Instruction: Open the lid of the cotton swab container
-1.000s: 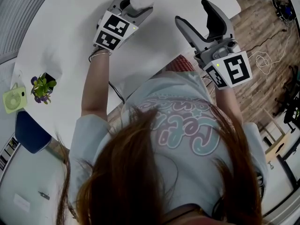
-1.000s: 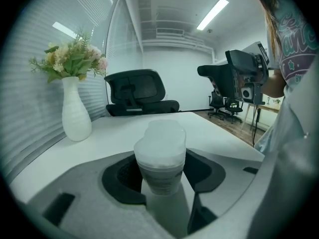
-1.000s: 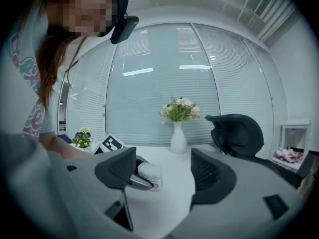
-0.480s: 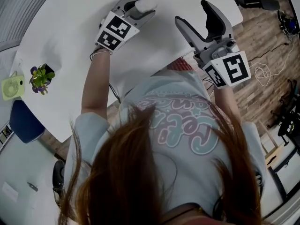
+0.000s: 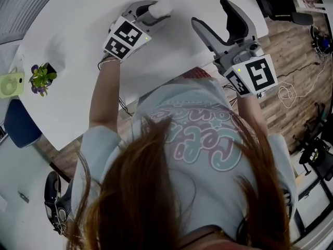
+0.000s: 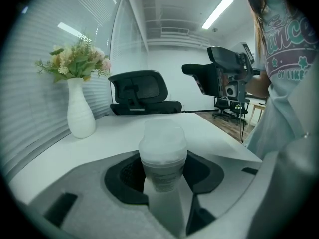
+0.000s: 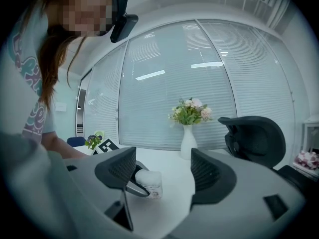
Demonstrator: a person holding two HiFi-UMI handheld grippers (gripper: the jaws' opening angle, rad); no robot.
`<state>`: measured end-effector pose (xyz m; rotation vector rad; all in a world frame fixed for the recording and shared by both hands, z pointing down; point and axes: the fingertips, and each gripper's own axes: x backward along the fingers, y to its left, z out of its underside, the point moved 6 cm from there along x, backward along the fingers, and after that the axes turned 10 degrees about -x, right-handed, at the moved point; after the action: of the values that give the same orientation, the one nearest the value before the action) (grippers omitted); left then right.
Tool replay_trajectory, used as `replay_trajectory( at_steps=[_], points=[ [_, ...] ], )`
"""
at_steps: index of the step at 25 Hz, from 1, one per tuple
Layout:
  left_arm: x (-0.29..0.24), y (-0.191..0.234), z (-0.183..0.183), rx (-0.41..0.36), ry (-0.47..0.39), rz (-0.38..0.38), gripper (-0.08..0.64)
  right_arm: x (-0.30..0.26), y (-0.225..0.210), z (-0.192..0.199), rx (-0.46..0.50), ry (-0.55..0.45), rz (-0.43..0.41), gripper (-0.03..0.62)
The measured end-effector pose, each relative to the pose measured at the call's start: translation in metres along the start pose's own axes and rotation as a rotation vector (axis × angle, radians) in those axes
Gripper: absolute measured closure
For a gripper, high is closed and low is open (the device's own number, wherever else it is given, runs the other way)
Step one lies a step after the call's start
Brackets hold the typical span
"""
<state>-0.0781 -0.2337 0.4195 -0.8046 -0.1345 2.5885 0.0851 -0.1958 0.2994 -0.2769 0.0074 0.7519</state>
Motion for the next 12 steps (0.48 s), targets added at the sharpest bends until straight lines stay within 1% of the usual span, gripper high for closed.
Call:
replay_trajectory(
  at_steps=[8, 12],
  points=[
    [0.007, 0.003, -0.014, 0.016, -0.01, -0.034, 0.367, -0.004, -0.014, -0.008, 0.008, -0.002, -0.057, 0.261],
    [0.015, 0.004, -0.023, 0.018, -0.013, -0.039, 0.367, -0.009, -0.02, -0.013, 0.01, -0.011, -0.094, 0.262]
  ],
)
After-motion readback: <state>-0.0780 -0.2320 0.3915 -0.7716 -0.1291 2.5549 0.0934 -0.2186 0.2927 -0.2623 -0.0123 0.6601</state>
